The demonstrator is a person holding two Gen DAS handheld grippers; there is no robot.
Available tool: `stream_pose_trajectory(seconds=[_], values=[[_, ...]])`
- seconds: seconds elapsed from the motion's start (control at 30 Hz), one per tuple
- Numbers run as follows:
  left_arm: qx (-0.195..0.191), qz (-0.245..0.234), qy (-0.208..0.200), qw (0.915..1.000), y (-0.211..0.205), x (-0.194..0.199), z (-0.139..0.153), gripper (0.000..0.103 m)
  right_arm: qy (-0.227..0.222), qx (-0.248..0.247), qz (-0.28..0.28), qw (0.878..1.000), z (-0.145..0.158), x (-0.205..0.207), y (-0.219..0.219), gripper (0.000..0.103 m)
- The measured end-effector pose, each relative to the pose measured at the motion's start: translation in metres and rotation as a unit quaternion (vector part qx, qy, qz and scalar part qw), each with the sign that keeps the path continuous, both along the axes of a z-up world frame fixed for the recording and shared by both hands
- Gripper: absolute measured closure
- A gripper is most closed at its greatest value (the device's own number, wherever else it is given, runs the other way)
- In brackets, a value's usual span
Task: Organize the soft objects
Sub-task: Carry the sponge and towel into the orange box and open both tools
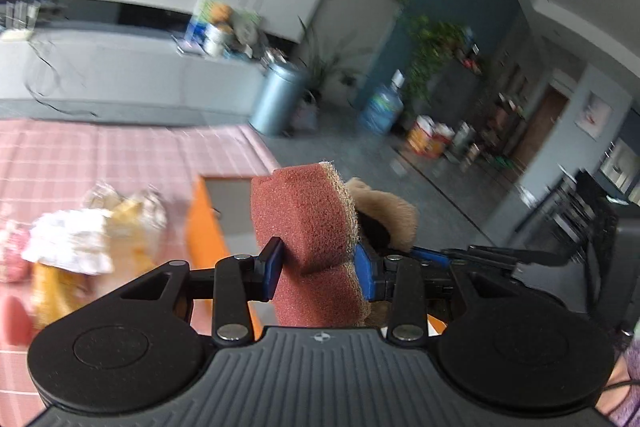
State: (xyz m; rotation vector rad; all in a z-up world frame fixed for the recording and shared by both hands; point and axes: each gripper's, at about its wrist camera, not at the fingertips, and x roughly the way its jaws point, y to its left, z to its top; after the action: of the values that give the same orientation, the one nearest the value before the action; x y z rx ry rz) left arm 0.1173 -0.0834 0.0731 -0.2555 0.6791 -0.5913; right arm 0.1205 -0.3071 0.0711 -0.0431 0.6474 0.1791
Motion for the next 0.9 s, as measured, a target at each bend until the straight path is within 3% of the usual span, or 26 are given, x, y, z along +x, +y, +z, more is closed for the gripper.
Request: stream_pose_trajectory(seconds=[0.3,0.63,0.8,0.9], values=[[0.037,-0.063,0.089,0.9933,-0.059,0.037,-0.051,0.060,0.129,-0.044,-0.001,0.991,-0.057,0.041,-0.043,0.091],[0.098,-0.079,0.138,0.9823,-0.081,0.049,-0.077,0.060,0.212,-0.091,0.052,0.972,-0.092,0.072,-0.039,0.089],[0.116,-0.083,0.137,0.9803,-0.082,0.049,-0.077,0.060,0.232,-0.099,0.070,0.965,-0.105,0.074,-0.030,0.075],[0.169,-0.089,0.133,0.9726,-0.093,0.043,-0.076,0.060,0.230,-0.095,0.074,0.966,-0.105,0.073,-0.032,0.068]])
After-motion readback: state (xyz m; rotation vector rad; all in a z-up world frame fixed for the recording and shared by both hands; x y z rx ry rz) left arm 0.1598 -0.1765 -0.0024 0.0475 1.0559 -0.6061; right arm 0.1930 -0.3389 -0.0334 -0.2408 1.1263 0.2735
